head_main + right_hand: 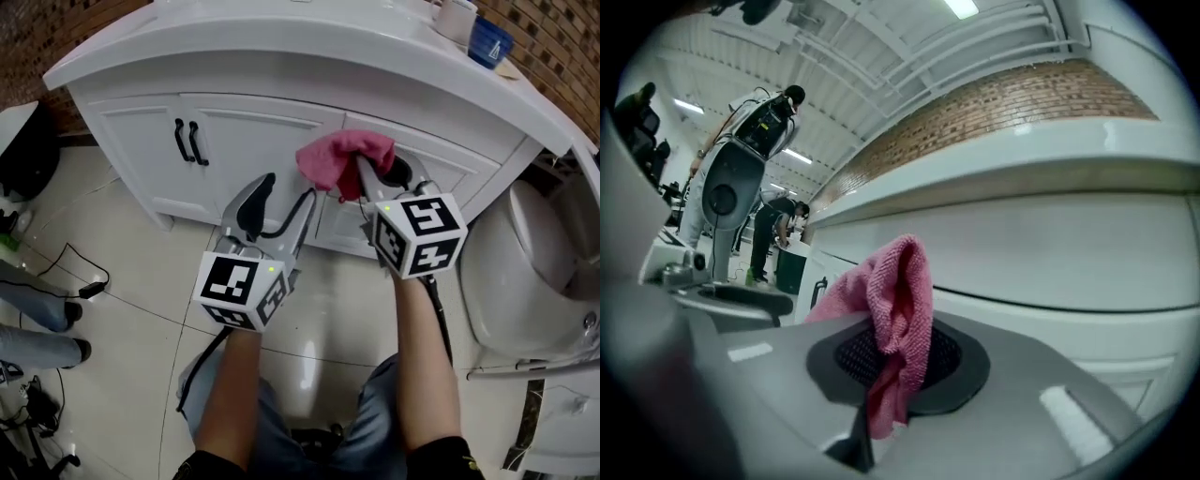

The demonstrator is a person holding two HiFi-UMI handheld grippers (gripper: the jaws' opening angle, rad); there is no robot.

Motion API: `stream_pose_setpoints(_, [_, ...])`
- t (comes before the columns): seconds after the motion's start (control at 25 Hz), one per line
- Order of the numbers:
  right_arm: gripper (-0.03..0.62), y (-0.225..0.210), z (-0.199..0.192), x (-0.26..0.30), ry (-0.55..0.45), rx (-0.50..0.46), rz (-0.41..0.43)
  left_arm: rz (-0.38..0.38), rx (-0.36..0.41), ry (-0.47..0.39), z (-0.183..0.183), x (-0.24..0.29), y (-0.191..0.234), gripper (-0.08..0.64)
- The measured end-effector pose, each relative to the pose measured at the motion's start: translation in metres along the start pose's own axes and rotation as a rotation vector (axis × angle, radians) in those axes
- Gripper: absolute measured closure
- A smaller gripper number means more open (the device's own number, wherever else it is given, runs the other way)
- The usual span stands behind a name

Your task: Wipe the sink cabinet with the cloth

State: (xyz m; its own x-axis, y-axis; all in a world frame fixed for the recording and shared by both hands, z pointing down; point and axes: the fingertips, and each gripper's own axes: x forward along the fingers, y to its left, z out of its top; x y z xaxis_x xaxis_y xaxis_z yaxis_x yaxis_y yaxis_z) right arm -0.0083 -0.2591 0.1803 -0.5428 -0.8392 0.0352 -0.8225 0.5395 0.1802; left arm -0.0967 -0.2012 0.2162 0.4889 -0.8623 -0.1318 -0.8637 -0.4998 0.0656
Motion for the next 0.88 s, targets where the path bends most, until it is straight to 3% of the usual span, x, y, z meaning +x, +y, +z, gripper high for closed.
stream_pose_setpoints(0.16, [0.552,-0.013,-0.031,0.013,0.096,0.038,-0.063,-0.002,0.054,0.018,0.0,0.0,0.008,0.31])
stream_pose_setpoints(0.48, [0.552,-0.115,-0.06,-0.056,0.229,0.12,-0.316,-0.028,0.058,0.062,-0.019,0.007,0.023,0.31])
stream_pose_setpoints(0.72, [0.552,-0.176,-0.085,-0.116,0.28,0.194,-0.448,-0.142,0.043,0.123,-0.067,0.023,-0.003,0.31])
stream_pose_setpoints(0.88, [0.552,-0.211,-0.106,-0.153,0.321,0.242,-0.57,-0.175,0.08,0.126,-0.072,0.032,-0.024,0.309])
